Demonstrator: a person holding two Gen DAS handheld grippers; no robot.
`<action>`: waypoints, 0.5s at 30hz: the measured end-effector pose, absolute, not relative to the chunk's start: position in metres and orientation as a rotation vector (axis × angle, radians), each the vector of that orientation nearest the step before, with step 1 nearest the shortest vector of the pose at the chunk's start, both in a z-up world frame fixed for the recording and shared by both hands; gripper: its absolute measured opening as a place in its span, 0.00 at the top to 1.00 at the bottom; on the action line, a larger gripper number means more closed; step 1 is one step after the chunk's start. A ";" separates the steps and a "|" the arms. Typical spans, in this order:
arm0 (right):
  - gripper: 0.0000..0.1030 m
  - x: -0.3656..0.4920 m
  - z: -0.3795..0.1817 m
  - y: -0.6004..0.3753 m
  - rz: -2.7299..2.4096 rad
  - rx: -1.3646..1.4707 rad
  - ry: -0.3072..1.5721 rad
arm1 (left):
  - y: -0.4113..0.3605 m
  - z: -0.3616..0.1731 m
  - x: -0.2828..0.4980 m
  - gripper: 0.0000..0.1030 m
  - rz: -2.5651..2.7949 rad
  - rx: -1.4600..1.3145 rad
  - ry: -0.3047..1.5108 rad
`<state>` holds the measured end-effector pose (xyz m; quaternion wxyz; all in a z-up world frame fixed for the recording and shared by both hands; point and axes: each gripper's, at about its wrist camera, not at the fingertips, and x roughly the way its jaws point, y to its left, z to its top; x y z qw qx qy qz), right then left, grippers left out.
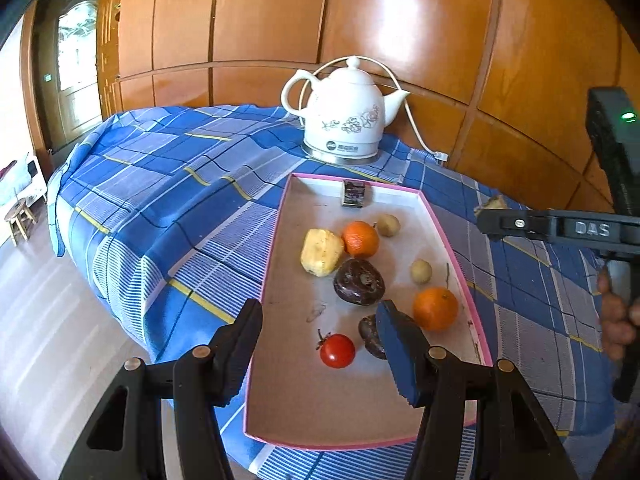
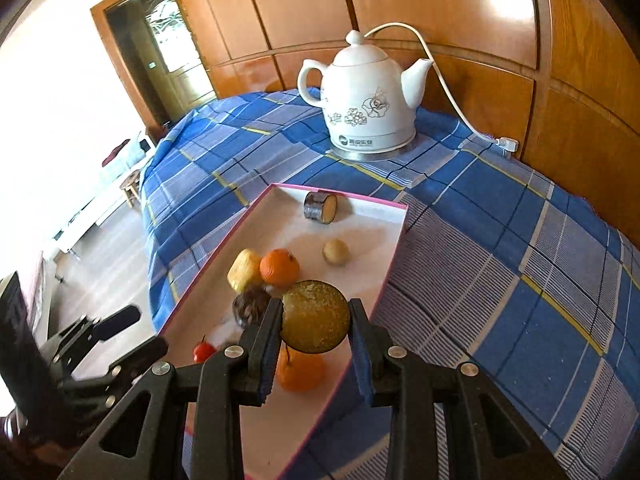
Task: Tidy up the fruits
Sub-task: 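Carry the yellowish round fruit into the tray and open the right gripper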
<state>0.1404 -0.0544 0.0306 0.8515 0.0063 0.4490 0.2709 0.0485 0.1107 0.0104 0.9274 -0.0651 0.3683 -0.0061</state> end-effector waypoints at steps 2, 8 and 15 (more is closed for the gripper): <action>0.69 0.148 0.025 -0.049 0.567 0.027 0.959 | 0.114 0.010 0.048 0.42 -0.005 -0.140 0.755; 0.69 0.166 0.002 -0.022 0.594 0.045 1.019 | 0.118 0.006 0.050 0.42 0.005 -0.153 0.766; 0.65 0.173 -0.025 -0.012 0.628 0.115 1.096 | 0.120 0.001 0.052 0.42 0.009 -0.157 0.778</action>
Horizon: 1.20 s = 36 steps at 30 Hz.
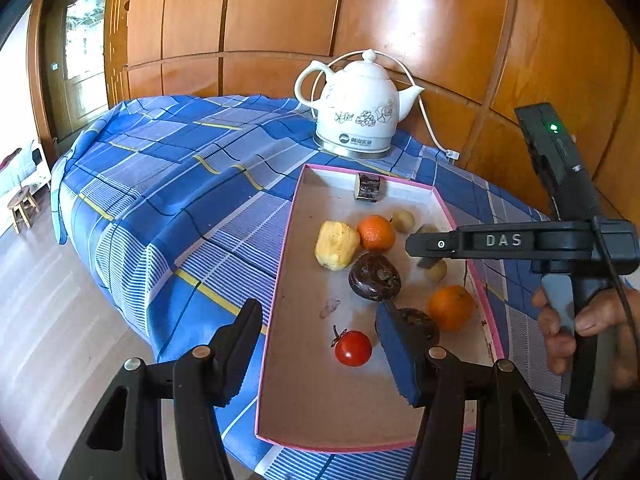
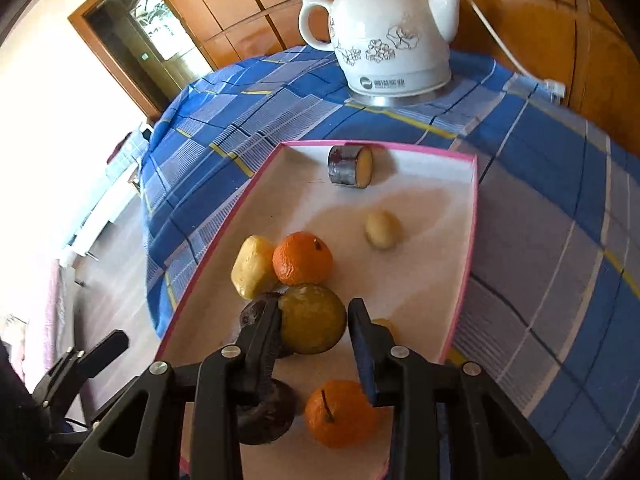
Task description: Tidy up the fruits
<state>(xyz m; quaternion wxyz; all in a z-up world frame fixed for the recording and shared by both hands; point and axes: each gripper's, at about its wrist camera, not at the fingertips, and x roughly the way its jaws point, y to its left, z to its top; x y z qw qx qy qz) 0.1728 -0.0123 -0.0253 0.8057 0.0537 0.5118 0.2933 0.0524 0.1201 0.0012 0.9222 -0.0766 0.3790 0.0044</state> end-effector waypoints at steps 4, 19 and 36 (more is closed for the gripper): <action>0.63 0.167 -0.018 -0.024 0.625 0.163 1.066 | 0.121 0.000 0.053 0.42 0.012 -0.161 0.779; 0.63 0.129 0.003 -0.056 0.510 0.178 0.961 | 0.108 0.010 0.044 0.40 -0.013 -0.138 0.752; 0.54 0.061 0.010 -0.077 0.311 0.130 0.847 | 0.092 0.018 0.029 0.27 -0.015 -0.107 0.712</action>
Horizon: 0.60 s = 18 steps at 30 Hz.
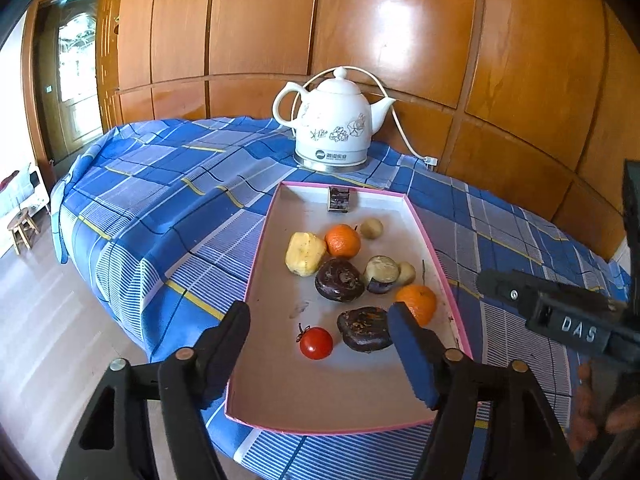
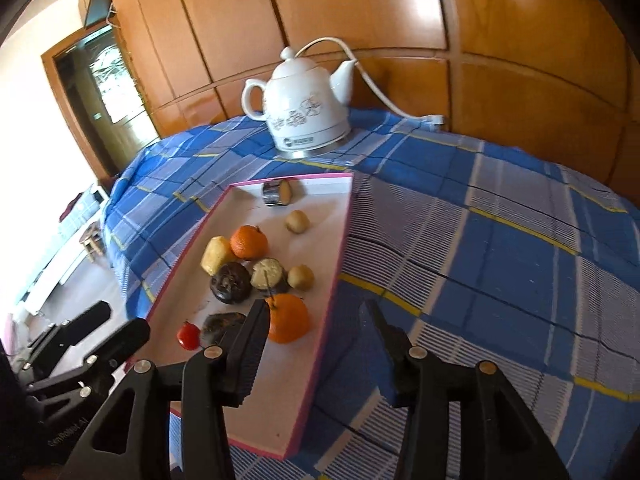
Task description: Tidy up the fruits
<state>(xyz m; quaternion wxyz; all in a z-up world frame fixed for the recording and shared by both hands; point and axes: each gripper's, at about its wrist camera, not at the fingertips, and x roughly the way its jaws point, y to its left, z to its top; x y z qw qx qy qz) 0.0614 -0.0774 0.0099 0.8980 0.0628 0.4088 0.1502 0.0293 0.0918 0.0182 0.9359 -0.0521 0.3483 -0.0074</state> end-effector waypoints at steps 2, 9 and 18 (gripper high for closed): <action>0.54 0.056 0.009 -0.080 0.281 0.131 0.840 | 0.090 0.019 0.027 0.24 -0.016 -0.105 0.709; 0.53 0.041 0.002 -0.082 0.204 0.108 0.828 | 0.088 0.018 0.019 0.09 0.001 -0.101 0.691; 0.54 0.027 0.007 -0.071 0.195 0.045 0.781 | 0.089 0.019 0.013 0.00 0.015 -0.109 0.679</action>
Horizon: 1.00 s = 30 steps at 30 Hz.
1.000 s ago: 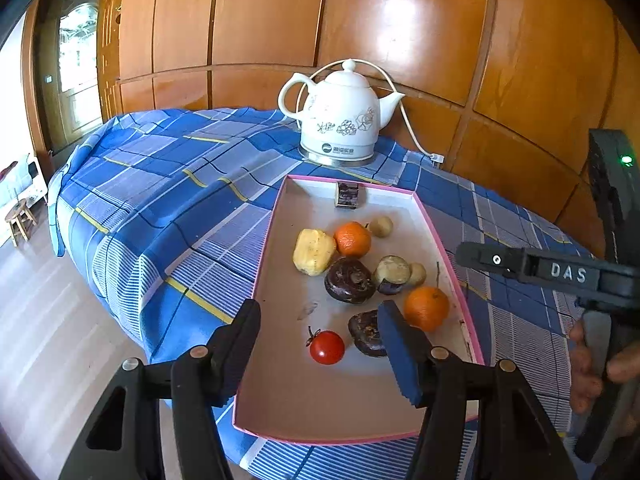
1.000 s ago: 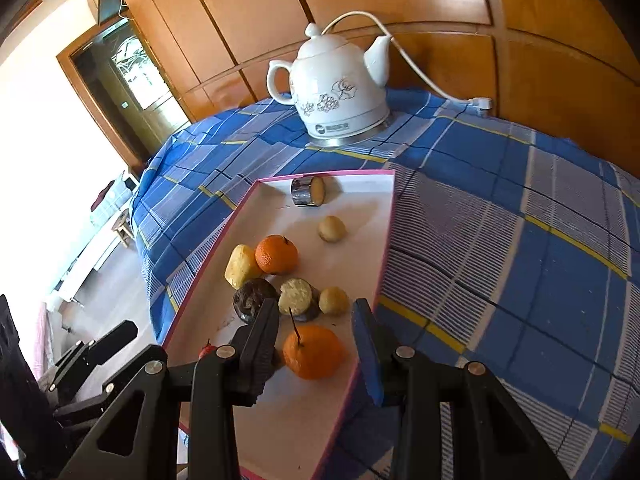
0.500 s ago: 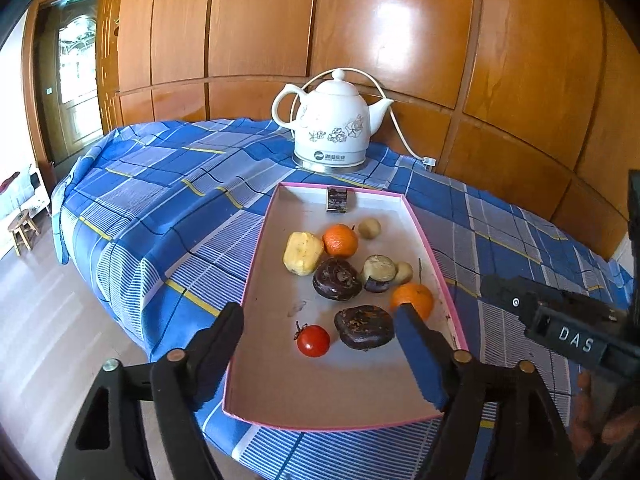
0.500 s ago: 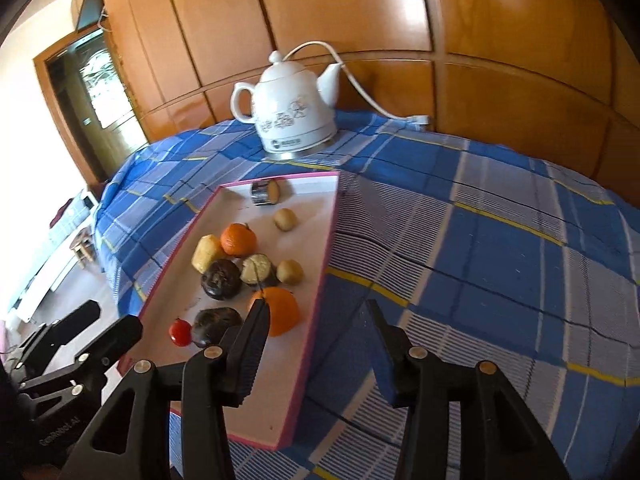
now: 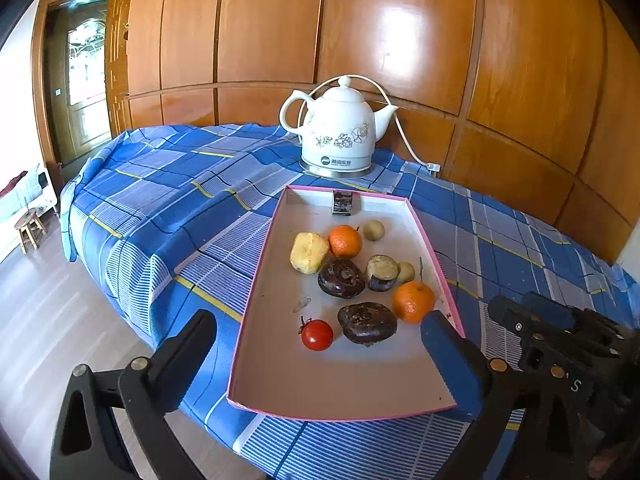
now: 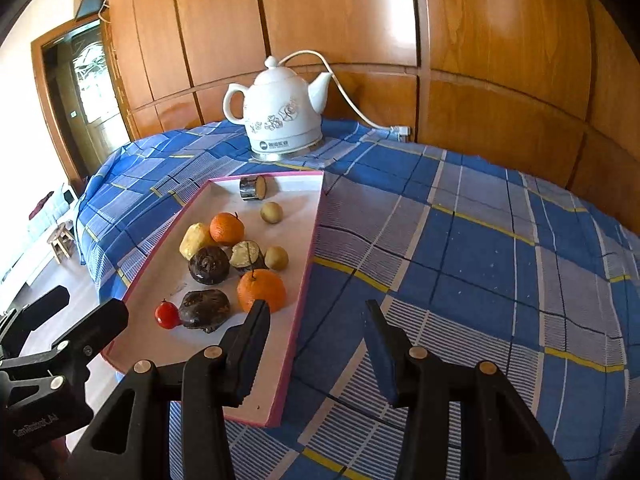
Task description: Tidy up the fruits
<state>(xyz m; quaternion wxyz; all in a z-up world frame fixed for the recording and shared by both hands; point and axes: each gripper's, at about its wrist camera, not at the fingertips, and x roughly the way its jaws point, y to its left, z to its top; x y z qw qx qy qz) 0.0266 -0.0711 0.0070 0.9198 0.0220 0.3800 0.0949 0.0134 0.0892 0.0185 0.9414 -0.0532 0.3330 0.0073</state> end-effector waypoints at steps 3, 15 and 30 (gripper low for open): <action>0.53 0.025 0.009 -0.069 0.192 0.035 0.767 | 0.089 0.019 0.012 0.00 0.013 -0.105 0.672; 0.53 0.021 0.012 -0.075 0.144 0.044 0.743 | 0.083 0.020 0.008 0.00 0.025 -0.079 0.656; 0.54 0.017 0.012 -0.084 0.107 0.047 0.727 | 0.073 0.021 0.005 0.00 0.036 -0.039 0.636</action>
